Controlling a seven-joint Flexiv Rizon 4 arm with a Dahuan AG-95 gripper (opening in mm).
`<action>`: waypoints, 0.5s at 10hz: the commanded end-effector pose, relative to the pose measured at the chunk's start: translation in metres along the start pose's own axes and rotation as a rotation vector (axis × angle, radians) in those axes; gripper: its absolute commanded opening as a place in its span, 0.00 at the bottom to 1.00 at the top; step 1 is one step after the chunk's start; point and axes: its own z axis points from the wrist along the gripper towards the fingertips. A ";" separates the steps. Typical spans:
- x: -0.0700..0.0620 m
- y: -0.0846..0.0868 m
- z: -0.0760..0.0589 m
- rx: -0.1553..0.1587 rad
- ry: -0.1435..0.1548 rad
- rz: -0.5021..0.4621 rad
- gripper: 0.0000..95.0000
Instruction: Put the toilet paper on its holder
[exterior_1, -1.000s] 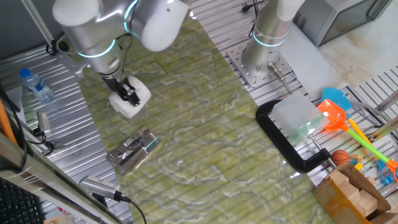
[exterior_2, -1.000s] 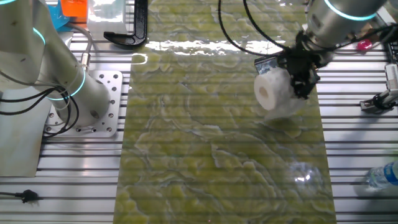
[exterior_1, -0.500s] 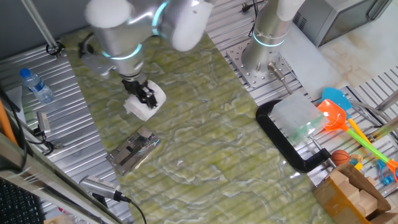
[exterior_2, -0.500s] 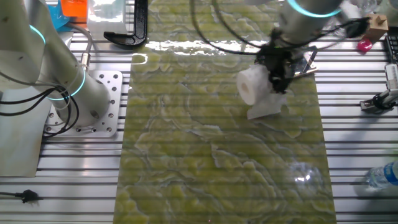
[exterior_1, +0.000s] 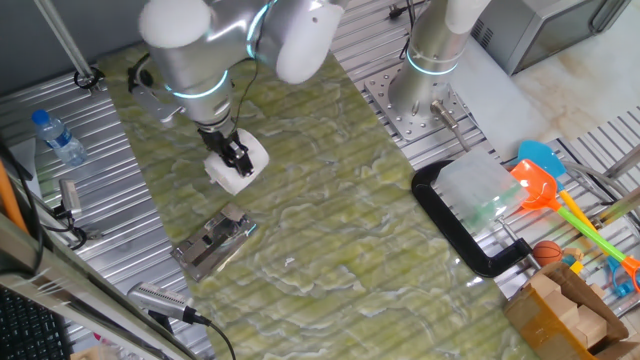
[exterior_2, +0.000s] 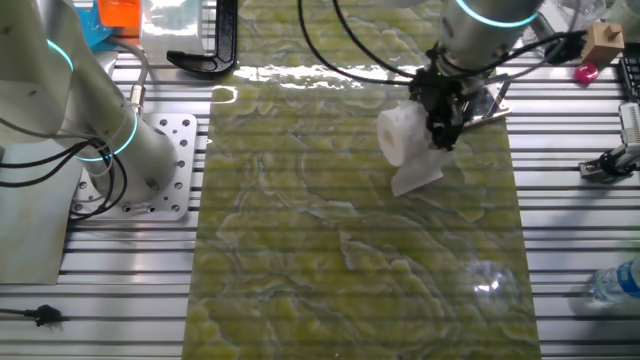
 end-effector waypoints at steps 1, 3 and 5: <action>-0.013 0.007 -0.006 -0.007 0.036 0.045 0.00; -0.024 0.013 -0.010 -0.011 0.029 0.028 0.00; -0.025 0.013 -0.008 -0.013 0.037 0.009 0.00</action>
